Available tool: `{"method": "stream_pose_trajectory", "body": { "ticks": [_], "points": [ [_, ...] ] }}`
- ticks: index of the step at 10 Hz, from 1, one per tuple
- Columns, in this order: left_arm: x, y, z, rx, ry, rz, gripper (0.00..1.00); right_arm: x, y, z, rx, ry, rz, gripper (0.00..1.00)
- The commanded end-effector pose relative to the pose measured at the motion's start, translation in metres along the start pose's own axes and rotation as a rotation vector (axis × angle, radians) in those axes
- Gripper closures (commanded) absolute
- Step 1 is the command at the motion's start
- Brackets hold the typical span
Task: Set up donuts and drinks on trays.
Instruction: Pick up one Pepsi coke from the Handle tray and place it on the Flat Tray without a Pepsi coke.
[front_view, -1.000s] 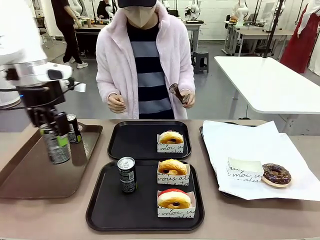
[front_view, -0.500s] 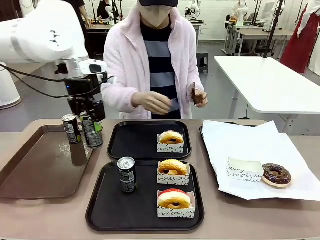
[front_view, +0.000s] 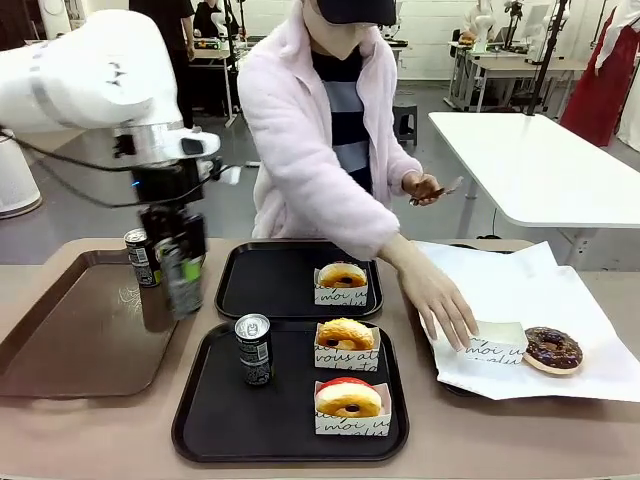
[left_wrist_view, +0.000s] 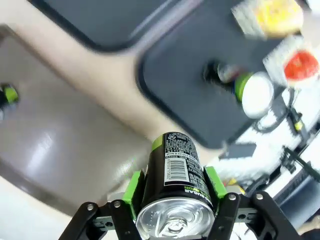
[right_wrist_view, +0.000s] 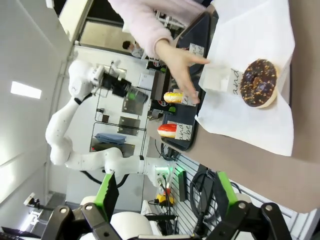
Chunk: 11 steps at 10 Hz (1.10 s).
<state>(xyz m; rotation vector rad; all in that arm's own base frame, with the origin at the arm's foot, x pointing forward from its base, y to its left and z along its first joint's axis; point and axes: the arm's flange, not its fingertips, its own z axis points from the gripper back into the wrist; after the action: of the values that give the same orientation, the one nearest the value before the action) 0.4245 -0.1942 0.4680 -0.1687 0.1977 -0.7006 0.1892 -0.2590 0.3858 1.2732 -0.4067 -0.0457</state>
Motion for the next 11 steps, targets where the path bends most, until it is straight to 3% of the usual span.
{"method": "stream_pose_trajectory", "body": {
  "ticks": [1,11],
  "points": [
    [-0.084,-0.005,-0.015,0.012,0.026,-0.058,0.4,-0.001,0.001,0.001,0.012,-0.003,0.017,0.0],
    [-0.098,-0.007,-0.017,0.025,-0.039,-0.063,0.4,-0.001,0.001,0.001,0.012,-0.003,0.017,0.0]
  ]
}}
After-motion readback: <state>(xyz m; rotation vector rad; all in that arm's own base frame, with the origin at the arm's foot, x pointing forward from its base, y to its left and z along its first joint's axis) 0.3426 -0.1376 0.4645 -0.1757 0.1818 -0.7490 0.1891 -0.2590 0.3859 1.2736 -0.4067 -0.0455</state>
